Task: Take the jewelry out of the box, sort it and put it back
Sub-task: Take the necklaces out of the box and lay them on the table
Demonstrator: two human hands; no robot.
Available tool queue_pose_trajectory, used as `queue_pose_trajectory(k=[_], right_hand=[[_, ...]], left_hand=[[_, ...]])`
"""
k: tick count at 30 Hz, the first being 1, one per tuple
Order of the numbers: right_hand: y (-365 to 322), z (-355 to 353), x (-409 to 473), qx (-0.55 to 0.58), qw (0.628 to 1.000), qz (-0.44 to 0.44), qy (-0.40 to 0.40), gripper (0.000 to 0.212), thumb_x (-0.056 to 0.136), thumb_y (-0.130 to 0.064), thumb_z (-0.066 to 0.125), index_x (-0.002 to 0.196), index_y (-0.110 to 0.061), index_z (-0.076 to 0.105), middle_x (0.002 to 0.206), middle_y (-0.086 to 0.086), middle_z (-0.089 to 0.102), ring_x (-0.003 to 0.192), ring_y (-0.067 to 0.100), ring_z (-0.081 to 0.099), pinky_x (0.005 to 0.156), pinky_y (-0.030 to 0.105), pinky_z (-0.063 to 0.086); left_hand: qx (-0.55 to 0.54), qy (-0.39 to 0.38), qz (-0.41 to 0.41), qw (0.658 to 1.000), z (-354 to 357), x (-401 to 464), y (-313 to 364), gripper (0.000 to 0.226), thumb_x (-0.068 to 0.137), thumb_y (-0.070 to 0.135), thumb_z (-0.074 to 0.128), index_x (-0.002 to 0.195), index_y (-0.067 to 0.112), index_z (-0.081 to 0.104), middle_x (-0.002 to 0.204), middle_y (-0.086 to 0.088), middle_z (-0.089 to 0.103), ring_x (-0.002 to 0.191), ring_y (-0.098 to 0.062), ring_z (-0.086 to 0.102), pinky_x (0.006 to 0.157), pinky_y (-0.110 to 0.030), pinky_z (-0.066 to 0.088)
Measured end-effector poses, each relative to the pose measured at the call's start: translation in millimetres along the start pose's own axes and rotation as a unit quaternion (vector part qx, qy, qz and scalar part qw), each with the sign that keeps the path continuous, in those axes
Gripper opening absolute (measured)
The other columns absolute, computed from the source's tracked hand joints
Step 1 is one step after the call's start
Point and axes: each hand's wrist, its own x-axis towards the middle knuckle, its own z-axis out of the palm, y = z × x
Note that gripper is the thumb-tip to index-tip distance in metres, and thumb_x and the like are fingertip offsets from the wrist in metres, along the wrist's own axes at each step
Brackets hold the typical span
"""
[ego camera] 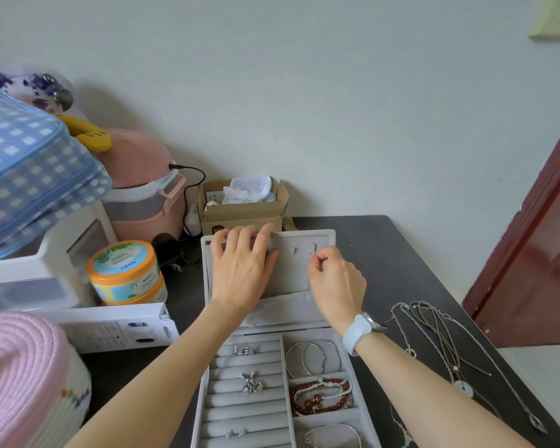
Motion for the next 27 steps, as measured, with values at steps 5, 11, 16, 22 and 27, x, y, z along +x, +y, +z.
queue_pose_trajectory(k=[5,11,16,22,27], right_hand=[[-1,-21,17,0.022,0.995,-0.093,0.010,0.016,0.093,-0.020,0.042,0.096,-0.010,0.053,0.071,0.007,0.062,0.069,0.032,0.054,0.059,0.032,0.032],[-13,-54,40,0.017,0.980,-0.198,-0.005,0.011,0.096,-0.018,0.031,0.092,-0.012,0.039,0.060,0.005,0.053,0.058,0.032,0.051,0.055,0.036,0.038],[-25,-80,42,0.067,0.972,-0.226,-0.002,0.008,0.097,-0.019,0.029,0.089,-0.016,0.031,0.084,0.012,0.064,0.071,0.031,0.057,0.066,0.042,0.046],[-37,-106,28,0.257,0.948,-0.181,-0.042,0.017,0.097,-0.015,0.029,0.083,-0.022,0.032,0.073,-0.003,0.055,0.069,0.020,0.056,0.068,0.027,0.046],[-30,-126,-4,0.323,0.928,-0.158,-0.097,0.022,0.097,-0.013,0.032,0.079,-0.024,0.034,0.066,-0.001,0.054,0.053,0.010,0.053,0.060,0.022,0.046]], left_hand=[[-0.001,-0.006,-0.006,1.000,-2,0,2,0.035,0.086,0.033,0.044,0.115,0.016,0.052,0.094,-0.006,0.063,0.088,-0.026,0.060,0.090,-0.040,0.028],[-0.006,-0.011,-0.006,1.000,-9,0,3,0.043,0.077,0.026,0.069,0.115,0.014,0.053,0.092,-0.008,0.063,0.087,-0.027,0.061,0.090,-0.041,0.027],[-0.009,-0.026,-0.009,1.000,-12,2,2,0.052,0.072,0.023,0.075,0.116,0.016,0.048,0.090,-0.007,0.064,0.085,-0.028,0.062,0.090,-0.042,0.025],[-0.073,-0.053,-0.034,0.995,-25,5,8,0.049,0.075,0.020,0.068,0.118,0.020,0.044,0.098,-0.006,0.065,0.099,-0.028,0.061,0.095,-0.052,0.037],[-0.468,-0.181,-0.188,0.844,-93,-1,48,0.032,0.093,0.025,0.044,0.122,0.017,0.054,0.121,0.001,0.057,0.118,-0.015,0.050,0.099,-0.024,0.035]])
